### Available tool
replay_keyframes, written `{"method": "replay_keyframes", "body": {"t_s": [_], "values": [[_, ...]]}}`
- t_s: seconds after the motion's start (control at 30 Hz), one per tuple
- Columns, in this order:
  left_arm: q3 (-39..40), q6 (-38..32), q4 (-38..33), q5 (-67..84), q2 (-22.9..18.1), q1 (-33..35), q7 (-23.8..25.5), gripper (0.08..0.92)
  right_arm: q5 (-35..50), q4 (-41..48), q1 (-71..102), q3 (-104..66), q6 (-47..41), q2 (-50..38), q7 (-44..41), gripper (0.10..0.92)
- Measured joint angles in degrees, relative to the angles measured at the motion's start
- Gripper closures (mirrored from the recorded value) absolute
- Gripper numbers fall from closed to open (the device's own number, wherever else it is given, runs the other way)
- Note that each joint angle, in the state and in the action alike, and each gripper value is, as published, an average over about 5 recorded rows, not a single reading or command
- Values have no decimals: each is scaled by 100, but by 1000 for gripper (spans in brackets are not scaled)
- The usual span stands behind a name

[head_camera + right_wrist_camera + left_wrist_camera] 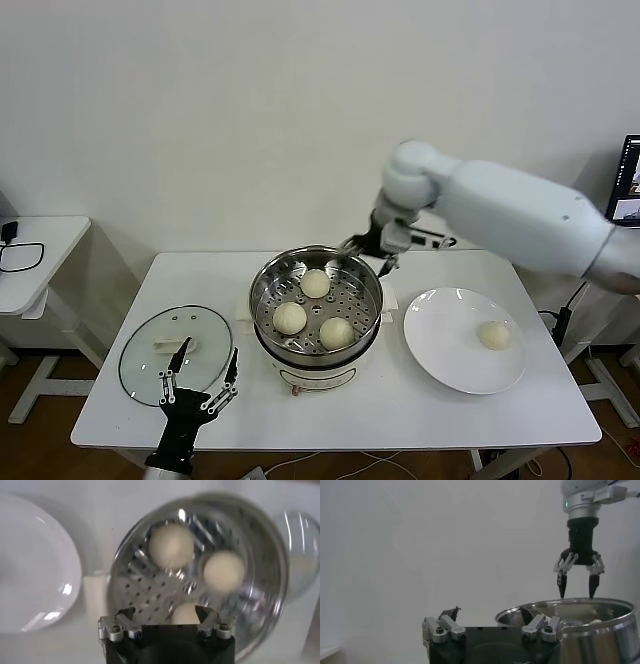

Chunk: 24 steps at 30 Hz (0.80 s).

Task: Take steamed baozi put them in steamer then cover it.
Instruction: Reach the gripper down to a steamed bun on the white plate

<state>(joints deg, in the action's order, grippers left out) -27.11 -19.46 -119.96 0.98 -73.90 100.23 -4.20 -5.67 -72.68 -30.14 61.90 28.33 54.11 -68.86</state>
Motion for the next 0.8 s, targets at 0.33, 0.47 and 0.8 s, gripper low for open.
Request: {"method": "replay_keyframes", "body": {"t_s": [0.33,0.47,0.8], "values": [[81,32,22,-7,23,-44,-6,177,1088,1114,252,227,-1420,-898,-149,203],[81,45,19,-8,44,-40,-7,177,1184,1470,562,186,-1688,-1086,-139,203],[57,42,53,-9,50,-19,-9,177,1044,2177,1354,-92,-2005,-1182,-58,203]]}}
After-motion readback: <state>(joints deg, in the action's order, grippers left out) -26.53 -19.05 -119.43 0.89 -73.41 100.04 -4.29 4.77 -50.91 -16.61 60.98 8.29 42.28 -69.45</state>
